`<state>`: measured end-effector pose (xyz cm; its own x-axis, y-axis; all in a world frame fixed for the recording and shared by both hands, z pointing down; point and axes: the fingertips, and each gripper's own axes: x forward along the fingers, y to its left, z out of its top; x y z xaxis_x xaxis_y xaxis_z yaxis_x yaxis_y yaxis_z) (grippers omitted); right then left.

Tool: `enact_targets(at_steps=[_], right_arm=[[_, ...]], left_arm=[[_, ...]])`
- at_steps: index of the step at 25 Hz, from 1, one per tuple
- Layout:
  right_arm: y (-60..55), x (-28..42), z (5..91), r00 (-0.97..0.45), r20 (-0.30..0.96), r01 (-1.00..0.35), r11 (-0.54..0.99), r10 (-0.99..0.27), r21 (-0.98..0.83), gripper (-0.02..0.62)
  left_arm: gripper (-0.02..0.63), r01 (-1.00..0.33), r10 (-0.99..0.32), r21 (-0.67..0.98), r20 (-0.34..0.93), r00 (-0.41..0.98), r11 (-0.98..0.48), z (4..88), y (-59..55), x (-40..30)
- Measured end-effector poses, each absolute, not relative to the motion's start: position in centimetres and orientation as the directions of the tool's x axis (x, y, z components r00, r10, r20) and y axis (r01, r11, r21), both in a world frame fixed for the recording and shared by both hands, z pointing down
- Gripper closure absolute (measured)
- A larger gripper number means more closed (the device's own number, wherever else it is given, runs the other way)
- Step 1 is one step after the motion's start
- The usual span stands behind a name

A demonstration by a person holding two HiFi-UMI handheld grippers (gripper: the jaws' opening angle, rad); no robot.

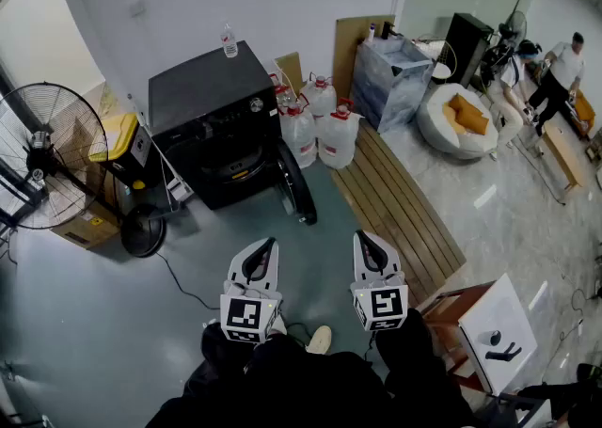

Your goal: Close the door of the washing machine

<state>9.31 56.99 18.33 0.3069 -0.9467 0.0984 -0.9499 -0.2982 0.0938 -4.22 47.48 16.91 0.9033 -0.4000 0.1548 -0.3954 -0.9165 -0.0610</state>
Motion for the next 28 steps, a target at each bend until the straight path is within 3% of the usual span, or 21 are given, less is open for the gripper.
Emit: enact_targets(at_steps=[22,28], right_arm=[[35.6,8.4,17.0,0.384,0.108,-0.922,-0.375,-0.917,0.097,0.578],[33.8,9.1,19.3,0.430,0.177,-0.903,-0.422,-0.885,0.083,0.578]], left_arm=[[0.583,-0.324,-0.326,-0.040,0.132,0.936,-0.945,15.5,25.3,-4.3],[0.583,-0.274,-0.270,0.000,0.177,0.947,-0.962,17.7,22.3,-2.7]])
